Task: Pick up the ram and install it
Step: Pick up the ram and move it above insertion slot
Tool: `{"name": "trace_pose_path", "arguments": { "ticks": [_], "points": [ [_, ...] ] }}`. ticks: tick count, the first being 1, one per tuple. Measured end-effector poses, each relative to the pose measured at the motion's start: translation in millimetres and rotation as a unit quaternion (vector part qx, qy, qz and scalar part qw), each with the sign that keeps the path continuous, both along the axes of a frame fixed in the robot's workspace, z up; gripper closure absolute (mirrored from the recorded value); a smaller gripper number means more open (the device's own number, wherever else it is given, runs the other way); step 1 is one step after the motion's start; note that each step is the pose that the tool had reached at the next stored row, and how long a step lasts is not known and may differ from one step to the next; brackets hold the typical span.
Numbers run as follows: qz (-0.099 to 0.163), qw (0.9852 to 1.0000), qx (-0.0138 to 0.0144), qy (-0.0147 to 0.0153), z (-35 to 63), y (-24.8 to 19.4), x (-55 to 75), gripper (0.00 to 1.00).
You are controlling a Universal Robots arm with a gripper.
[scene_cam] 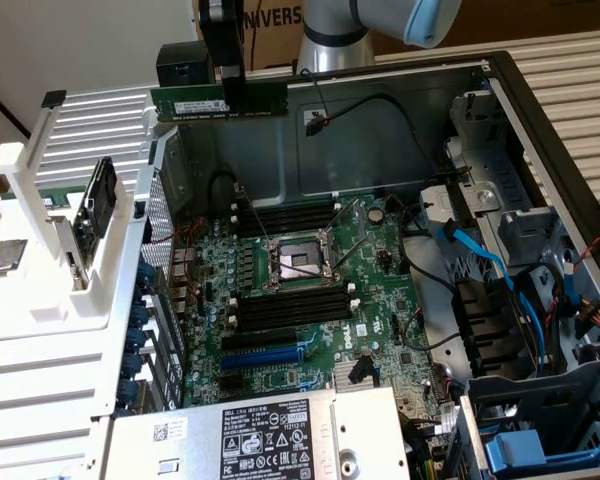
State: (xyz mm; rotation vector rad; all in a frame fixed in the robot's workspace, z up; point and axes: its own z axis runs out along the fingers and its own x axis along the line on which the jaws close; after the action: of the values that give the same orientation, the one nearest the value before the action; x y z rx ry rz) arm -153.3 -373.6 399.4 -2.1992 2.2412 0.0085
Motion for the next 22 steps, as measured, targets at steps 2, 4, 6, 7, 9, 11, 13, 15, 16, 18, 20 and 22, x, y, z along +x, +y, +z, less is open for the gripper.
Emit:
{"name": "trace_pose_path", "arguments": {
  "ticks": [2, 4, 6, 7, 9, 11, 13, 15, 16, 18, 20, 22],
  "points": [
    [0.003, 1.0000, 0.0001, -0.0036, -0.1, 0.0, 1.0, 0.87],
    [0.007, 0.9999, 0.0000, -0.0074, -0.1, -0.1, 1.8, 0.87],
    [0.011, 0.9999, 0.0001, -0.0110, -0.1, -0.2, 3.1, 0.87],
    [0.012, 0.9999, 0.0001, -0.0122, -0.1, -0.4, 3.7, 0.87],
    [0.014, 0.9998, 0.0000, -0.0148, 0.0, -1.1, 4.7, 0.87],
    [0.016, 0.9997, 0.0001, -0.0169, -0.1, -2.3, 5.6, 0.87],
    [0.019, 0.9996, 0.0000, -0.0189, -0.5, -5.9, 6.9, 0.87],
    [0.020, 0.9996, 0.0001, -0.0198, -0.9, -9.9, 7.9, 0.87],
    [0.021, 0.9996, 0.0001, -0.0203, -1.2, -12.0, 8.6, 0.87],
    [0.021, 0.9996, 0.0004, -0.0210, -2.0, -15.7, 11.1, 0.87],
    [0.022, 0.9995, 0.0007, -0.0216, -3.3, -18.1, 14.3, 0.87],
    [0.024, 0.9994, 0.0011, -0.0225, -9.4, -23.5, 22.7, 0.87]
  ]
}}
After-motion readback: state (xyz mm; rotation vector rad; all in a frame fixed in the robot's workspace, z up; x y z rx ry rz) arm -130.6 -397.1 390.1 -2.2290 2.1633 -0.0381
